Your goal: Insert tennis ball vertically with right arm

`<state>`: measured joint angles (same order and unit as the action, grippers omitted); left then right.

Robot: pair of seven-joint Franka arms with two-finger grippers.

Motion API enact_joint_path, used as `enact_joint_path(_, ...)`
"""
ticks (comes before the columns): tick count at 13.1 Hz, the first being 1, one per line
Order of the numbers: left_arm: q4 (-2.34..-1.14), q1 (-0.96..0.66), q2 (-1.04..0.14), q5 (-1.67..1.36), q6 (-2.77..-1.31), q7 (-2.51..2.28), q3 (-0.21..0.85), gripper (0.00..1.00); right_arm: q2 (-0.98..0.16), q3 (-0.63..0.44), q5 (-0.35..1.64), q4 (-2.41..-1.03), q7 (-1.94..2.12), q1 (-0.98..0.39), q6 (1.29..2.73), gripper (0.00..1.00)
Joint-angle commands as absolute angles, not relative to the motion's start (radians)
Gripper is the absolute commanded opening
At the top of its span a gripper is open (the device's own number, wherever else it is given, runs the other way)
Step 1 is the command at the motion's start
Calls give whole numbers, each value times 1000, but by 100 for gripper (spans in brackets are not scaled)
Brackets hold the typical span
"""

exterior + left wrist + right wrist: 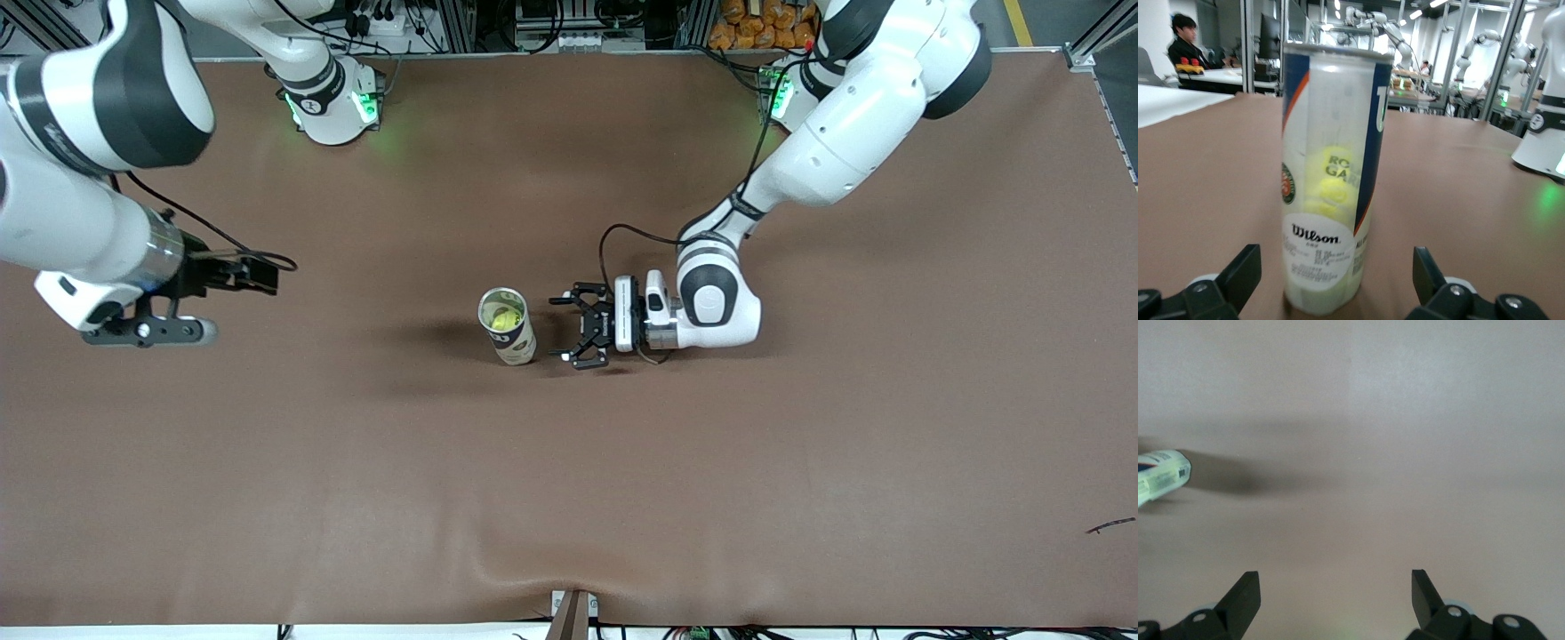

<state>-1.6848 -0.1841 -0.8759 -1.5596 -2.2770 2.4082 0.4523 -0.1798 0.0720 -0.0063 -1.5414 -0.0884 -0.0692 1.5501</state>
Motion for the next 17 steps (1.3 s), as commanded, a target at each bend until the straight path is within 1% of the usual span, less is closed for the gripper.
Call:
enact_joint_path(1, -1740, -105, -795, -1393, -2228, 2275, 459, 100, -108, 84, -11, -1595, 41, 17, 1559, 100)
enact_joint_path(4, -1726, -66, -793, -1284, -2204, 2174, 457, 100, -68, 83, -8, -1589, 106, 64, 1542, 100)
enact_joint_path(5, -1714, -60, -793, -1244, -2198, 2146, 457, 100, -48, 62, -8, -1589, 124, 67, 1540, 100)
enact_joint_path(7, -1703, -48, -793, -1210, -2175, 2100, 457, 100, -26, -49, -8, -1580, 201, 26, 1494, 100)
enact_joint_path(8, -1692, -46, -793, -1180, -2174, 2077, 456, 100, -20, -78, -5, -1560, 204, 22, 1464, 100)
enact_joint_path(10, -1675, -23, -793, -1105, -2172, 2007, 457, 100, -17, -98, -2, -1533, 201, 17, 1415, 100)
enact_joint_path(12, -1628, 1, -793, -1022, -2093, 1924, 446, 100, -17, -106, 2, -1505, 192, 17, 1390, 100)
enact_joint_path(15, -1560, 61, -792, -811, -2002, 1735, 443, 100, -17, -118, 77, -1508, 100, 18, 1388, 100)
enact_joint_path(17, -1508, 78, -776, -725, -1913, 1636, 424, 100, -20, -118, 78, -1511, 101, 23, 1388, 100)
